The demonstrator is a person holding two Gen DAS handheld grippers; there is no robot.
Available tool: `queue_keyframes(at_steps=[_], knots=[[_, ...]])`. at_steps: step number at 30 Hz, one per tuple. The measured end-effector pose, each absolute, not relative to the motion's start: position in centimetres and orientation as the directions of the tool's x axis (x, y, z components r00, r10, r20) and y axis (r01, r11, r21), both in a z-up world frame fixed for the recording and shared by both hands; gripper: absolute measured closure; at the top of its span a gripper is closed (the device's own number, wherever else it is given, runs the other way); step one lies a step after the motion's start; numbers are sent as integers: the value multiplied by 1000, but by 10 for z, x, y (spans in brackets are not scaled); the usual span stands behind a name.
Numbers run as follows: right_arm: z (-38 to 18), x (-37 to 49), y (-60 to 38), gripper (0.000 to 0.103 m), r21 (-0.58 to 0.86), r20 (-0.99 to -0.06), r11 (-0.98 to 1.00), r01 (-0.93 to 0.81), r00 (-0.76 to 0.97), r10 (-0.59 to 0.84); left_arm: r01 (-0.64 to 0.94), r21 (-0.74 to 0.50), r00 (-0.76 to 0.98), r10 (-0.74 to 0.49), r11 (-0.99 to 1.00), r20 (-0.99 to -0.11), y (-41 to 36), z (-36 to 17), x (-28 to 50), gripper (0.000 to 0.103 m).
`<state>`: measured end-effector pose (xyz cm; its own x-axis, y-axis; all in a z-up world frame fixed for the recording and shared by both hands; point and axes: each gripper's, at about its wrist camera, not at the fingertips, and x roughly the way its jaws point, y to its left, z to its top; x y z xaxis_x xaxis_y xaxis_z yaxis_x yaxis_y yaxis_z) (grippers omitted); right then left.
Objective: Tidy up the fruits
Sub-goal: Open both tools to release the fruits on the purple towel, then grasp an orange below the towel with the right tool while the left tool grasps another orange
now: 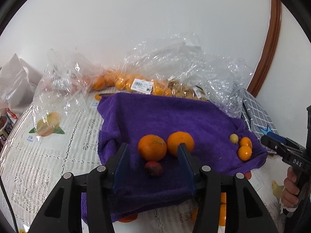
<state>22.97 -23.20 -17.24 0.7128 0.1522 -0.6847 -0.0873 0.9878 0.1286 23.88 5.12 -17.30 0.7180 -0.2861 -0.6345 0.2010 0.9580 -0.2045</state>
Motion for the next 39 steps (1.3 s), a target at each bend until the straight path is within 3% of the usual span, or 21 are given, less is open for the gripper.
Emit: queue_keyframes(at_steps=[9, 16, 23, 30, 39], knots=[[-158, 200, -225, 30, 96, -659, 993, -72, 743, 117, 218, -187, 752, -287, 958, -594, 49, -165, 223, 54], [-154, 184, -225, 30, 137, -689, 990, -26, 715, 114, 215, -289, 723, -351, 933, -595, 65, -165, 210, 54], [-174, 167, -197, 49, 191, -733, 972, -137, 638, 234, 182, -355, 704, -373, 917, -604, 80, -170, 191, 54], [-188, 172, -153, 50, 218, -759, 946, -239, 568, 318, 125, -318, 689, -313, 940, -654, 89, -177, 173, 51], [-207, 199, -136, 50, 278, -790, 933, -230, 497, 358, 108, -307, 664, -298, 946, -685, 91, -183, 171, 50]])
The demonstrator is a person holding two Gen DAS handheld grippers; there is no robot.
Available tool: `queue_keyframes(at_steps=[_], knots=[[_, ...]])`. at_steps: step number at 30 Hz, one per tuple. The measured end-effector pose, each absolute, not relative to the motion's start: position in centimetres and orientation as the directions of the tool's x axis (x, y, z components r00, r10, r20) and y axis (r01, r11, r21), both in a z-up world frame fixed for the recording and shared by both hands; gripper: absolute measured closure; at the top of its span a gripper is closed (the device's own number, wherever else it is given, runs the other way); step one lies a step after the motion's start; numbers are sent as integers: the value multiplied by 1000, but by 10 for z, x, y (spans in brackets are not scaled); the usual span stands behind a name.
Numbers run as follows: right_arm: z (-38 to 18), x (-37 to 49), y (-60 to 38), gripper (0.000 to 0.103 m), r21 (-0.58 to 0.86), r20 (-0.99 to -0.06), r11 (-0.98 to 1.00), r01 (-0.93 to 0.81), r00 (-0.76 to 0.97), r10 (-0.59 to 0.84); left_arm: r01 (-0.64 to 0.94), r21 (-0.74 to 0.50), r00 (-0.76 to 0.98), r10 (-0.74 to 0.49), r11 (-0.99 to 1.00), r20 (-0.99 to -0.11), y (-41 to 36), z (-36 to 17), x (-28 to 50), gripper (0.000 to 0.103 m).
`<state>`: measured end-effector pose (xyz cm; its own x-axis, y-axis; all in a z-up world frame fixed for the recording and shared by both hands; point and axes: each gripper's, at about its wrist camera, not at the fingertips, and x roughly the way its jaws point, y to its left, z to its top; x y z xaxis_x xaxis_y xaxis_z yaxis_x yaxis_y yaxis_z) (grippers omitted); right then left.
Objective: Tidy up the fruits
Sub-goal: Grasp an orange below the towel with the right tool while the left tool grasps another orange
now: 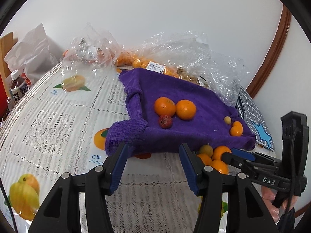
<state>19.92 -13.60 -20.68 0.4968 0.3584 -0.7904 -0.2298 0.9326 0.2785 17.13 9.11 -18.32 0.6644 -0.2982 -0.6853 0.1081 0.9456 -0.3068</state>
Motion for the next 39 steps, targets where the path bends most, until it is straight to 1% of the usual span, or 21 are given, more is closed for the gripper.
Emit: queue_keyframes(at_steps=[2, 4, 5, 6, 7, 10, 13, 15, 18, 22, 25, 26, 28, 29, 31, 36, 39], knots=[[-210, 204, -136, 50, 321, -789, 920, -222, 475, 390, 109, -308, 660, -301, 945, -689, 91, -184, 173, 50], [-213, 209, -137, 53, 350, -788, 912, -215, 458, 411, 108, -306, 659, -298, 946, -690, 90, -184, 173, 50], [-215, 210, -136, 61, 373, -784, 902, -217, 446, 431, 107, -305, 658, -297, 946, -691, 90, -184, 174, 50], [-216, 210, -136, 65, 400, -776, 889, -223, 433, 458, 107, -304, 658, -297, 947, -693, 90, -184, 174, 50], [-216, 210, -137, 65, 417, -771, 881, -222, 427, 472, 108, -304, 656, -297, 947, -693, 90, -185, 174, 50], [-213, 205, -143, 65, 393, -774, 896, -206, 452, 443, 115, -298, 651, -299, 948, -698, 87, -186, 174, 50], [-209, 196, -159, 65, 347, -778, 922, -174, 495, 387, 134, -282, 642, -300, 950, -706, 82, -187, 174, 50], [-205, 188, -174, 65, 281, -788, 948, -150, 528, 317, 156, -270, 636, -306, 950, -708, 76, -187, 173, 50], [-205, 180, -193, 65, 243, -797, 962, -123, 540, 270, 211, -298, 608, -364, 931, -705, 65, -188, 174, 50], [-211, 178, -206, 63, 251, -807, 960, -120, 521, 277, 275, -310, 578, -414, 910, -703, 41, -187, 172, 50], [-215, 179, -203, 62, 227, -815, 966, -122, 520, 257, 296, -327, 561, -440, 898, -701, 29, -188, 172, 51], [-217, 181, -201, 62, 213, -822, 969, -126, 513, 248, 298, -331, 553, -445, 895, -704, 25, -189, 173, 51], [-219, 179, -199, 62, 194, -823, 972, -133, 517, 235, 293, -330, 538, -440, 897, -719, 17, -192, 177, 60], [-219, 179, -198, 64, 181, -824, 974, -140, 519, 228, 290, -329, 532, -437, 899, -725, 17, -193, 178, 63], [-218, 177, -198, 64, 171, -822, 975, -145, 525, 222, 282, -325, 518, -429, 903, -740, 14, -197, 181, 73], [-216, 174, -205, 64, 147, -814, 982, -121, 549, 190, 279, -326, 519, -428, 903, -740, 14, -198, 182, 73], [-214, 174, -214, 64, 153, -806, 984, -95, 564, 179, 259, -316, 551, -408, 913, -728, 20, -194, 179, 74]])
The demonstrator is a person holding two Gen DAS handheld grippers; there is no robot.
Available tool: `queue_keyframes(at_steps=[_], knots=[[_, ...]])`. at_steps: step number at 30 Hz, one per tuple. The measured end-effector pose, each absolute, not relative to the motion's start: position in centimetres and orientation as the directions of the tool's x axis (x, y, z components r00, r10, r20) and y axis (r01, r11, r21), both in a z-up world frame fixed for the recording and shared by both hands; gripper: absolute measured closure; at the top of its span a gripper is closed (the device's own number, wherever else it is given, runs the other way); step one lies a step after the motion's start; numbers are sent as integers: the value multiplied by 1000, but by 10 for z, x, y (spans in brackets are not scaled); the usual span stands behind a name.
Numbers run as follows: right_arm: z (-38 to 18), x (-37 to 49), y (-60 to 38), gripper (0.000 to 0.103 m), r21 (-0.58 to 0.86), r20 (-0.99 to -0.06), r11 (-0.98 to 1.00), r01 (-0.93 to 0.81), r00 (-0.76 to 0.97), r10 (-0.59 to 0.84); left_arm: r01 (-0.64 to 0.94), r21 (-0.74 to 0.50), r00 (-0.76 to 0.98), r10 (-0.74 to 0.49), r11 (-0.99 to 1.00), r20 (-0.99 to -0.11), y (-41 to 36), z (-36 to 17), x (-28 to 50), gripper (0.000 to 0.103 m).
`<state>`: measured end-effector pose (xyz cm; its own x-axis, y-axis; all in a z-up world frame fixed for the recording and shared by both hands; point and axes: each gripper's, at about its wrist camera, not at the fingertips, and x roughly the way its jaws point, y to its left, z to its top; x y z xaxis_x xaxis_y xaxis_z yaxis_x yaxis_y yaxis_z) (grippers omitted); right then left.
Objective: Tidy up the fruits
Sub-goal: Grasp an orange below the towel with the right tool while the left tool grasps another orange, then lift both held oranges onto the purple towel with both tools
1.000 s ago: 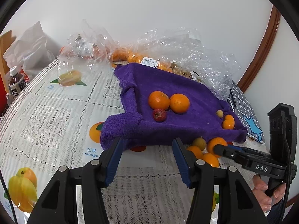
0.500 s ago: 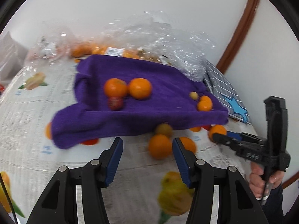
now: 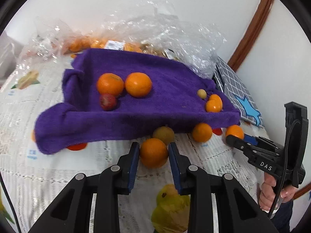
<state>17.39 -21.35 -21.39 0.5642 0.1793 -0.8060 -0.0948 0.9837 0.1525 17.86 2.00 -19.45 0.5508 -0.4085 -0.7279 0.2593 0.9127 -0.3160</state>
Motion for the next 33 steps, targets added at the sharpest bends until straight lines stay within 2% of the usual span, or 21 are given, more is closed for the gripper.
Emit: queue_keyframes(at_steps=[10, 21, 33], knots=[[-208, 170, -228, 64, 155, -782, 987, -46, 604, 151, 140, -280, 689, -296, 950, -661, 55, -177, 168, 74], [-185, 160, -233, 64, 166, -772, 986, -32, 617, 150, 72, -272, 688, -245, 960, -683, 77, -171, 156, 74], [-143, 152, -232, 64, 170, -747, 986, -7, 652, 133, 25, -258, 721, -196, 966, -664, 94, -129, 151, 74]])
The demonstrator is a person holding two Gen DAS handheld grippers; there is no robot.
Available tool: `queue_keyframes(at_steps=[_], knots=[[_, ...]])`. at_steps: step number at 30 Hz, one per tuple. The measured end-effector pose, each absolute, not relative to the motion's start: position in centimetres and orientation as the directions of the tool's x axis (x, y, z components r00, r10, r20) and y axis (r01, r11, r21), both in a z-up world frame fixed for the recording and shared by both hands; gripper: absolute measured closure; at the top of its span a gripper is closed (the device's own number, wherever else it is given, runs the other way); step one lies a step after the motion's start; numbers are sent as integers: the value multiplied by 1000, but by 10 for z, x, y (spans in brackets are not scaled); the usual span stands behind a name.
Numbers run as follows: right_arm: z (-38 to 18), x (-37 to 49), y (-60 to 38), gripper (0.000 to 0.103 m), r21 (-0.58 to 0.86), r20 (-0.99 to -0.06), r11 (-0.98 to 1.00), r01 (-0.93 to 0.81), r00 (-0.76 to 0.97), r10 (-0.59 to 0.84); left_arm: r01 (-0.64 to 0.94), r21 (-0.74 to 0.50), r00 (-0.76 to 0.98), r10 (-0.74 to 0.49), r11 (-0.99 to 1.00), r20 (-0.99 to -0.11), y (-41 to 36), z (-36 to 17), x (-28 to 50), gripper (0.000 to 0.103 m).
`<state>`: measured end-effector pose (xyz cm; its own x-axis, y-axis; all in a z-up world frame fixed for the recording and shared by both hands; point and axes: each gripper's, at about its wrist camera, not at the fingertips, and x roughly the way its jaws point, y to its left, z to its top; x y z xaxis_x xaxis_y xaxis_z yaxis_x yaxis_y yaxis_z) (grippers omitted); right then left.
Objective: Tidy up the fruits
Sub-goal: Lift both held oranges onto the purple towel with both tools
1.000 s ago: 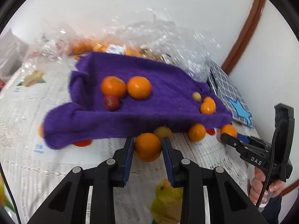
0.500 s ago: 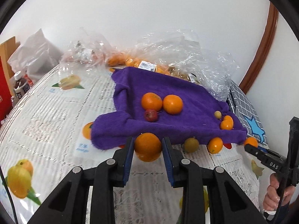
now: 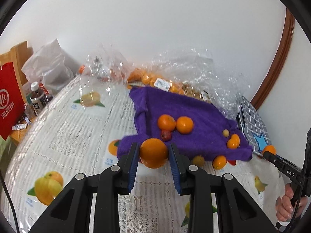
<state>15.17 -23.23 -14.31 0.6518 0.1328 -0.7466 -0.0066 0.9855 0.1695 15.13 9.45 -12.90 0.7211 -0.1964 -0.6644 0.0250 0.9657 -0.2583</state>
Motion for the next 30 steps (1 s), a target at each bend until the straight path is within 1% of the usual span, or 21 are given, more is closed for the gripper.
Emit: queue_keyframes(at_steps=[10, 16, 22, 30], knots=[[-113, 165, -235, 64, 177, -714, 984, 1, 688, 128, 23, -248, 746, -182, 968, -640, 97, -99, 174, 74], [-104, 182, -240, 64, 168, -697, 986, 4, 707, 116, 21, -242, 747, -176, 970, -641, 95, -94, 200, 74], [-111, 210, -240, 64, 170, -704, 985, 3, 701, 120, 32, -245, 733, -189, 969, -654, 82, -100, 232, 74], [-146, 253, -227, 64, 194, -741, 981, -29, 651, 166, 37, -244, 685, -203, 969, -700, 63, -126, 280, 74]])
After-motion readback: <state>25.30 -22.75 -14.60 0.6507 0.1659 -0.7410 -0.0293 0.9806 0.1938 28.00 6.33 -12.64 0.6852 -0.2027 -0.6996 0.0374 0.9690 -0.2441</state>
